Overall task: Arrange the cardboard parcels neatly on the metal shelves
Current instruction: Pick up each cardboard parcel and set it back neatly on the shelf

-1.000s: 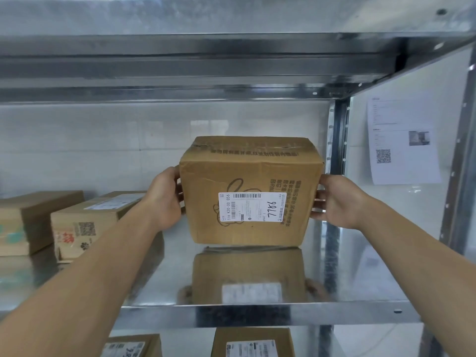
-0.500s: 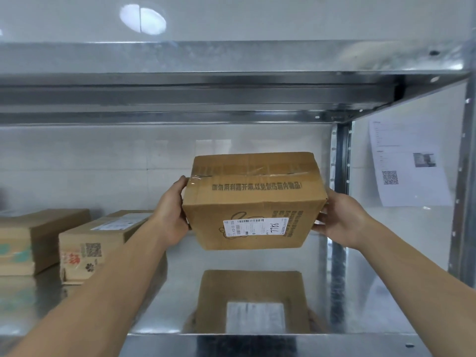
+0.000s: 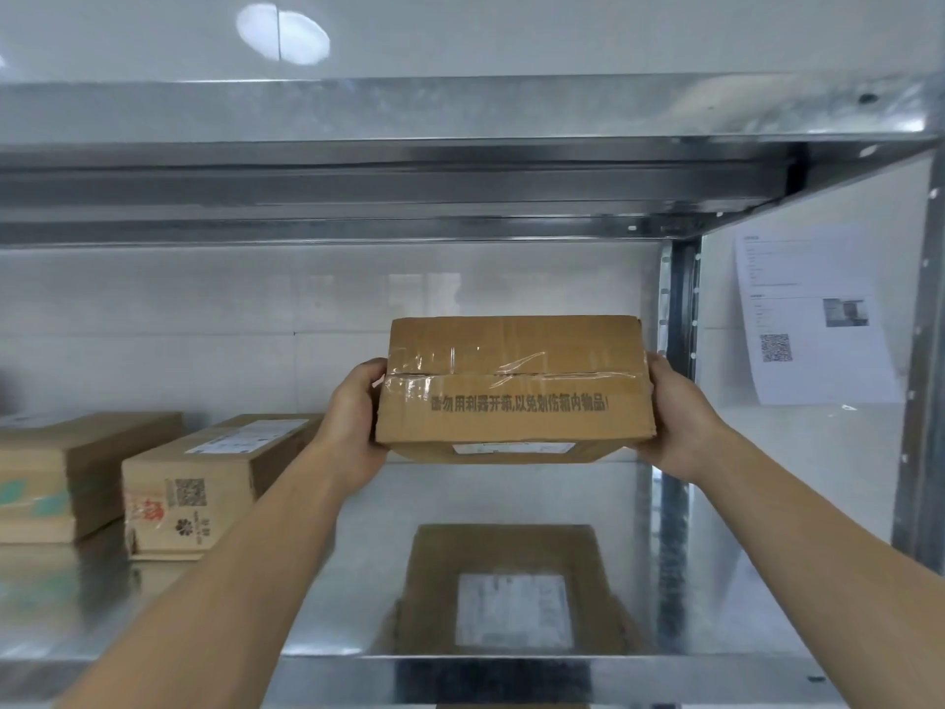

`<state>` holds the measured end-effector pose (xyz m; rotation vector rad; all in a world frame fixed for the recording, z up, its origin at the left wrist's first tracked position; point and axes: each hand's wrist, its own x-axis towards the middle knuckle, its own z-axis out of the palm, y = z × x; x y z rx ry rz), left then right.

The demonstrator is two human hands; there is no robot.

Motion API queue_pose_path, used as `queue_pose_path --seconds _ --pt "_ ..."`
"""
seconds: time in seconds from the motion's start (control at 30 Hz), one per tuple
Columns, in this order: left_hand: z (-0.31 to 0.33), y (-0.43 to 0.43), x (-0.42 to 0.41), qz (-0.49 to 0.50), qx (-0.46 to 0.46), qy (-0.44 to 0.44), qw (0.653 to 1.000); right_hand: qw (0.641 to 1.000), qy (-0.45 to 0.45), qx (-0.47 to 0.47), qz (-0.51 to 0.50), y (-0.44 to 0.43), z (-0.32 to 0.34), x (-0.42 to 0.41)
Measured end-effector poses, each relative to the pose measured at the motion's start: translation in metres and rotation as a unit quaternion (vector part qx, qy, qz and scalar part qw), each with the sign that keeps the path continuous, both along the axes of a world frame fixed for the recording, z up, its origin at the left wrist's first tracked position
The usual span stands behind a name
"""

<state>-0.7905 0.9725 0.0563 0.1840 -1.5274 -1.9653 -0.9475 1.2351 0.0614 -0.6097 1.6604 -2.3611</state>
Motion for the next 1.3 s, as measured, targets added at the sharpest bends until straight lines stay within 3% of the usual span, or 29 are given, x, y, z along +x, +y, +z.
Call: queue_pose_path --seconds 1.3 --pt "-0.003 0.006 0.009 0.006 -0.002 -0.025 1.000 0.998 0.023 0.018 0.047 -0.007 0.004 0.020"
